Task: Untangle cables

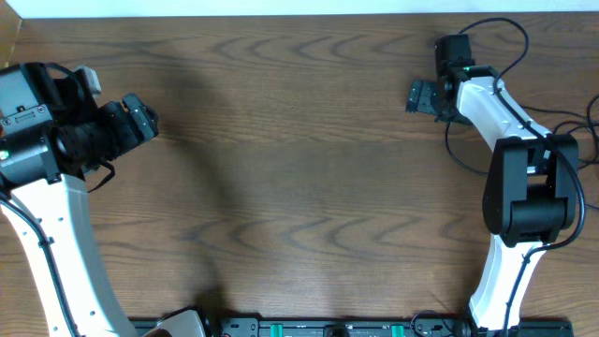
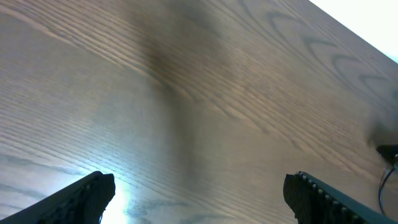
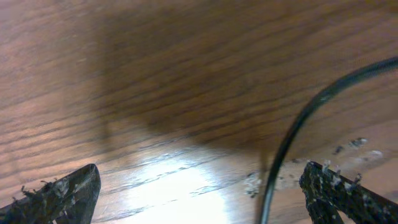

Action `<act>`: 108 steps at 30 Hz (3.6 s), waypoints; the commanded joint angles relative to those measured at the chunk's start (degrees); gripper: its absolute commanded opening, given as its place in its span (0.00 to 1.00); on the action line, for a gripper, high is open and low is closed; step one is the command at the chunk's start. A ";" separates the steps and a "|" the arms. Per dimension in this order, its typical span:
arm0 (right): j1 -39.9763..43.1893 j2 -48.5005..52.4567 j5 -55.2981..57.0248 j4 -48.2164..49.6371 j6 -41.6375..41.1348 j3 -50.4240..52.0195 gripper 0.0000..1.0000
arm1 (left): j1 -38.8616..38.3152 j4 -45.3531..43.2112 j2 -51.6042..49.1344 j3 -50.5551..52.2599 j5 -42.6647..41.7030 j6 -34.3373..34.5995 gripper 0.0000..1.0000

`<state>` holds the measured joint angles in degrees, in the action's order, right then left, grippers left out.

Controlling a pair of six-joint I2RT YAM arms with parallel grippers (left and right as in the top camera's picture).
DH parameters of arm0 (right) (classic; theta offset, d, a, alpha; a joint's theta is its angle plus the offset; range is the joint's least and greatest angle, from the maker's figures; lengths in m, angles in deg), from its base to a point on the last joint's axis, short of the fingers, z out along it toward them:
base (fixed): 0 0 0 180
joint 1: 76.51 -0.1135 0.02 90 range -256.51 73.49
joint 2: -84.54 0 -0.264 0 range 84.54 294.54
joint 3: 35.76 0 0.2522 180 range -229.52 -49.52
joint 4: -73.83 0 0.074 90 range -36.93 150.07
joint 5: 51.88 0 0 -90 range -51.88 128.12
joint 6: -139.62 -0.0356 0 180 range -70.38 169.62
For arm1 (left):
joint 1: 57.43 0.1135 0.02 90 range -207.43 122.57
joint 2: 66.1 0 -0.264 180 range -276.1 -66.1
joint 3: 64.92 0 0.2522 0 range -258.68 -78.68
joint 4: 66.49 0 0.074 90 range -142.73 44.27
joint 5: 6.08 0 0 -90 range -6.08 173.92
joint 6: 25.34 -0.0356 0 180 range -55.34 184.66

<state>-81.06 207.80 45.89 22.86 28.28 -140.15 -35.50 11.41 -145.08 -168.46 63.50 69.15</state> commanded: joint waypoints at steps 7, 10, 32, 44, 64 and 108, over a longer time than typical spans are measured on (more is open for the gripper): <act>1.57 -0.22 4.74 0.98 -3.69 2.27 0.97 | 0.13 1.40 -0.11 -0.33 0.50 -1.46 0.93; 1.44 0.20 4.74 3.26 -3.63 3.78 0.87 | 0.11 1.42 -0.11 -0.33 0.50 -1.44 0.93; 3.87 -29.73 5.20 -7.28 13.97 -3.13 0.01 | 0.13 2.23 -0.11 -0.33 0.50 -1.66 0.93; 37.70 -34.14 0.63 -6.40 16.87 -2.71 0.01 | 0.13 2.23 -0.11 -0.33 0.50 -2.19 0.93; 62.66 2.86 -4.00 2.21 17.51 -2.69 0.01 | 0.13 2.56 -0.11 -0.33 0.52 -3.39 0.93; -8.20 -33.81 -22.16 -3.78 29.88 -22.51 0.99 | -1.84 -30.75 2.91 -11.13 -8.70 1.11 0.93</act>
<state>-89.74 174.80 25.04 22.99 57.43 -157.37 -36.26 -21.13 -143.90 -173.66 51.69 72.12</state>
